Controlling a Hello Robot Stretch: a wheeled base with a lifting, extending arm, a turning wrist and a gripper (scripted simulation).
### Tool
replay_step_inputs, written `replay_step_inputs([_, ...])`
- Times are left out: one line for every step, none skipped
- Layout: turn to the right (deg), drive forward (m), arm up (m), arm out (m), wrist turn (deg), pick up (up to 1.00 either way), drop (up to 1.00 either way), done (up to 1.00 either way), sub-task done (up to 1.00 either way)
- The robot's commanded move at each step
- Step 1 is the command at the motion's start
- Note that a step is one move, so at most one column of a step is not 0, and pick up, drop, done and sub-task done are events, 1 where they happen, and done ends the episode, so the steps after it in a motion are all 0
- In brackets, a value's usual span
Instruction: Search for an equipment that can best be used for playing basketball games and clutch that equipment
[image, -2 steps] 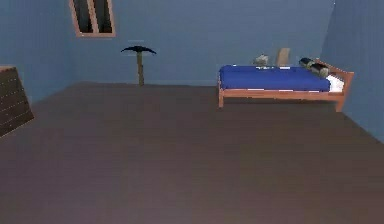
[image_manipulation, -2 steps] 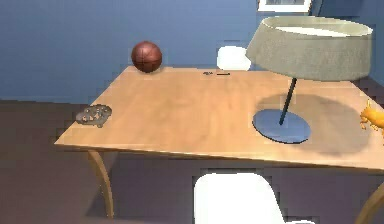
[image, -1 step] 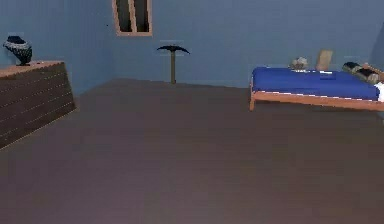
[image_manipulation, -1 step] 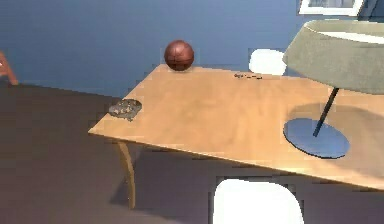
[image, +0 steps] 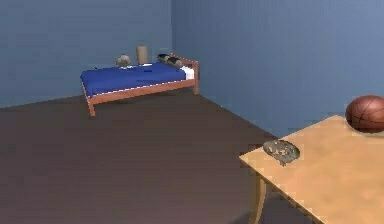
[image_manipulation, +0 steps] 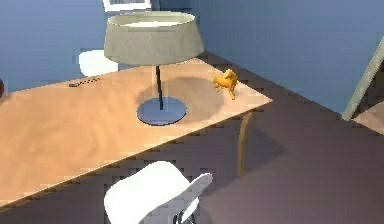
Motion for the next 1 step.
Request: replay_step_inputs([6.0,0.00,0.00,0.00,0.0,0.00,0.00,0.00,0.00])
